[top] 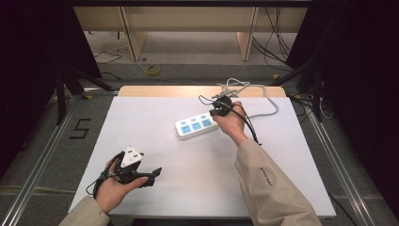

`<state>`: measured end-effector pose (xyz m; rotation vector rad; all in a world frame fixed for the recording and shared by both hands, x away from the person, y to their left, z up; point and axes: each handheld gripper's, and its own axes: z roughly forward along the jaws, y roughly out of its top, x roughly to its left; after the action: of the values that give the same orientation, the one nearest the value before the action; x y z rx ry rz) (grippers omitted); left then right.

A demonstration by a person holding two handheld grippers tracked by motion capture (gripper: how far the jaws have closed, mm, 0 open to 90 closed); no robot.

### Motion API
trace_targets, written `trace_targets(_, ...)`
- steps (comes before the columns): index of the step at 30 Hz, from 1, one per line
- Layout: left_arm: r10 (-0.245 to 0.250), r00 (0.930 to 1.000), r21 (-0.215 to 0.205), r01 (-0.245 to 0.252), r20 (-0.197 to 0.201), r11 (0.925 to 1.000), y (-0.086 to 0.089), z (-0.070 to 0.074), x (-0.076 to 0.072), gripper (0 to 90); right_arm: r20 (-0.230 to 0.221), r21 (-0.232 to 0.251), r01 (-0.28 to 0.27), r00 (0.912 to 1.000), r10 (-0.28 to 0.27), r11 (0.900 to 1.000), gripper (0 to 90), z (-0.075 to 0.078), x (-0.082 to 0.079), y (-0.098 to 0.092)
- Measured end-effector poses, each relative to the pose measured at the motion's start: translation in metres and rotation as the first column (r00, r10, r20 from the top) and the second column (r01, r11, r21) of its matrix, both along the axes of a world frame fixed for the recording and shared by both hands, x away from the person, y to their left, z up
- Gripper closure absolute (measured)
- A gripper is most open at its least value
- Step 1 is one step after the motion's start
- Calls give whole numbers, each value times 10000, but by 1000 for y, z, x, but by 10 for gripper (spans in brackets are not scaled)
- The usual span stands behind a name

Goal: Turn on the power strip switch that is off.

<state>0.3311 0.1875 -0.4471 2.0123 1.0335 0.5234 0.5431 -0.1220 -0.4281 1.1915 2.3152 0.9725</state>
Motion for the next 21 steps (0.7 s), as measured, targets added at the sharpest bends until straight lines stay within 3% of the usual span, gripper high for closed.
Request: trace_targets(21, 6, 10000, -48, -6, 19, 10000, 0, 0, 0, 154, -147, -64, -17, 9999, 16, 10000, 900, -9, 7, 9)
